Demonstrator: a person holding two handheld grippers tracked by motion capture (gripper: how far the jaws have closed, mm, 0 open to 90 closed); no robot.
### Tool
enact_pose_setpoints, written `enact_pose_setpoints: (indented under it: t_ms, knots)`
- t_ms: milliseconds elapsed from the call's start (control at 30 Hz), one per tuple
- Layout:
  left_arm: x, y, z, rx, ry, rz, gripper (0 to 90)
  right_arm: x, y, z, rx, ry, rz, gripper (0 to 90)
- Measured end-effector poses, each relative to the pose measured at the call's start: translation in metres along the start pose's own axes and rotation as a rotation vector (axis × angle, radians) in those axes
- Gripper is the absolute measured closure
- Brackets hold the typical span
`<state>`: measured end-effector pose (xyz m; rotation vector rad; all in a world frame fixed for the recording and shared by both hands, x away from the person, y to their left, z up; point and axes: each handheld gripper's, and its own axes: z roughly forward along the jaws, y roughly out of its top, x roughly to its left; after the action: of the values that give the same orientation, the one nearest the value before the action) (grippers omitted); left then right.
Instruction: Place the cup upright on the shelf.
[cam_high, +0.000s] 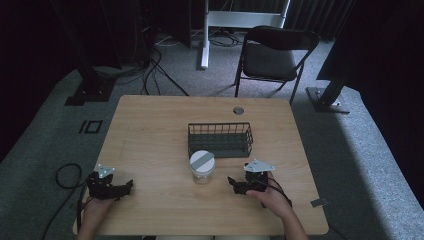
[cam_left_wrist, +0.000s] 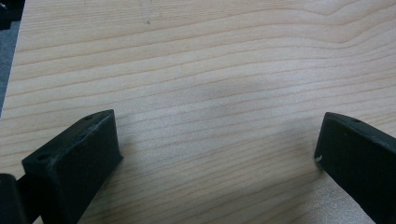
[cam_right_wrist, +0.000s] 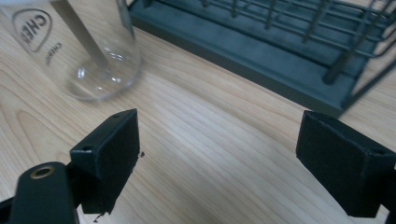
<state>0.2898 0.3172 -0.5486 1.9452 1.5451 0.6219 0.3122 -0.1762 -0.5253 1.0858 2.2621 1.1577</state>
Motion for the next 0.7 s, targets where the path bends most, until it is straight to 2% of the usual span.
enact_pose_setpoints:
  t_ms: [167,233,300,533,700]
  knots:
    - [0.000,0.000,0.000,-0.001,0.000,-0.001,0.1,0.008,0.004,0.005,-0.015,0.045,-0.007,12.8]
    - [0.000,0.000,0.000,-0.001,0.000,-0.001,0.1,0.011,0.006,0.007,-0.016,0.056,-0.033,12.8]
    - [0.000,0.000,0.000,0.000,0.000,-0.001,0.1,0.016,0.008,0.008,-0.019,0.072,-0.034,12.7]
    - [0.000,0.000,0.000,0.000,0.000,-0.001,0.2,0.026,0.013,0.014,-0.023,0.095,-0.059,12.6]
    - [0.000,0.000,0.000,0.000,0.000,-0.001,0.1,0.037,0.015,0.021,-0.032,0.129,-0.072,12.6]
